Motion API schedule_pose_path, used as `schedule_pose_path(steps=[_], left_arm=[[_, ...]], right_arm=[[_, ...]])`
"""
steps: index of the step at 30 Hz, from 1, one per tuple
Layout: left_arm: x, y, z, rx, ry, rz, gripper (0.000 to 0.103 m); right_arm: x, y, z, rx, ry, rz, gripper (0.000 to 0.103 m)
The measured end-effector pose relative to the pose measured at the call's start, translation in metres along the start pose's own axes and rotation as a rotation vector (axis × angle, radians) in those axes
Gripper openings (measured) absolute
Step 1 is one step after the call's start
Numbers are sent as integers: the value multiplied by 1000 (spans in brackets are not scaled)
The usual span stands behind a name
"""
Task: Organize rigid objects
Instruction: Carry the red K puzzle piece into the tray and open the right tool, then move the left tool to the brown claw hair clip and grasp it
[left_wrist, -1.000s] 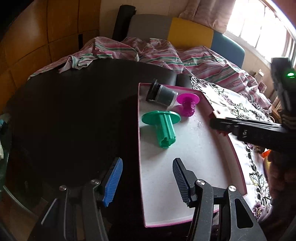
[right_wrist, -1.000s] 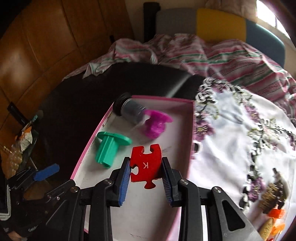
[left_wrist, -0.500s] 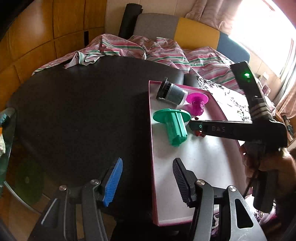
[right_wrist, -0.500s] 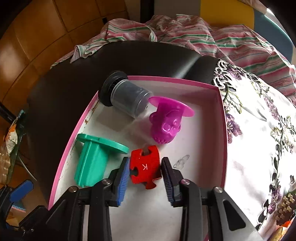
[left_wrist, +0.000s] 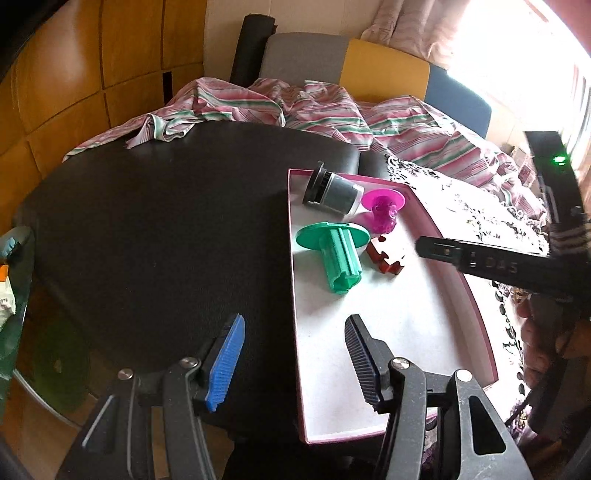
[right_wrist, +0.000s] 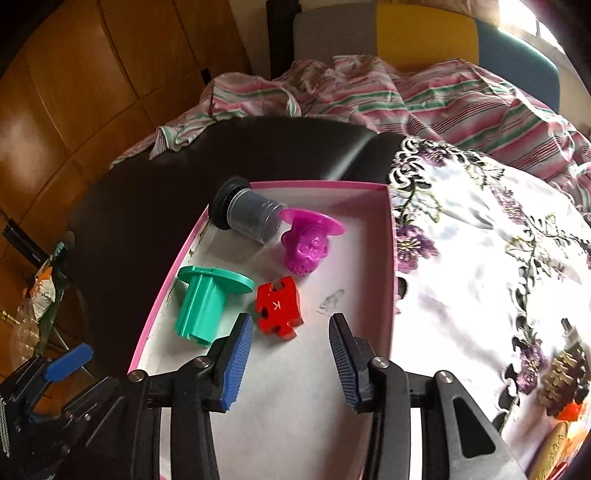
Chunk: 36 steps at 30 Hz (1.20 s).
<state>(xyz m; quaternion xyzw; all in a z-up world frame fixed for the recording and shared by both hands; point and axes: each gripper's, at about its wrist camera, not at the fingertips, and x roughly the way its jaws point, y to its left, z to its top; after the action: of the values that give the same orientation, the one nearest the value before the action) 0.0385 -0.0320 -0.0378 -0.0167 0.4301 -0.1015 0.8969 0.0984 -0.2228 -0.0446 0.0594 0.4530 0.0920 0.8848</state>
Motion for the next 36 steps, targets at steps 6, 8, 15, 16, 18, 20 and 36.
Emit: schedule_pose_path(steps=[6, 8, 15, 16, 18, 20, 36], left_arm=[[-2, -7, -1, 25, -1, 1, 58], [-3, -10, -1, 33, -4, 0, 58], [-3, -21, -1, 65, -1, -4, 58], [-2, -23, 0, 71, 2, -3, 58], [-2, -26, 1, 80, 3, -9, 58], [-3, -31, 2, 93, -1, -15, 61], [2, -128, 18, 300, 3, -185, 64]], right_arm=[[-21, -13, -5, 29, -38, -14, 43], [-27, -20, -7, 43, -48, -20, 43], [-54, -58, -15, 115, -85, -67, 43], [-59, -66, -17, 133, -92, -77, 43], [-67, -80, -19, 160, -105, -97, 43], [-77, -97, -22, 191, -121, -125, 43], [-168, -282, -103, 829, -342, -394, 43]])
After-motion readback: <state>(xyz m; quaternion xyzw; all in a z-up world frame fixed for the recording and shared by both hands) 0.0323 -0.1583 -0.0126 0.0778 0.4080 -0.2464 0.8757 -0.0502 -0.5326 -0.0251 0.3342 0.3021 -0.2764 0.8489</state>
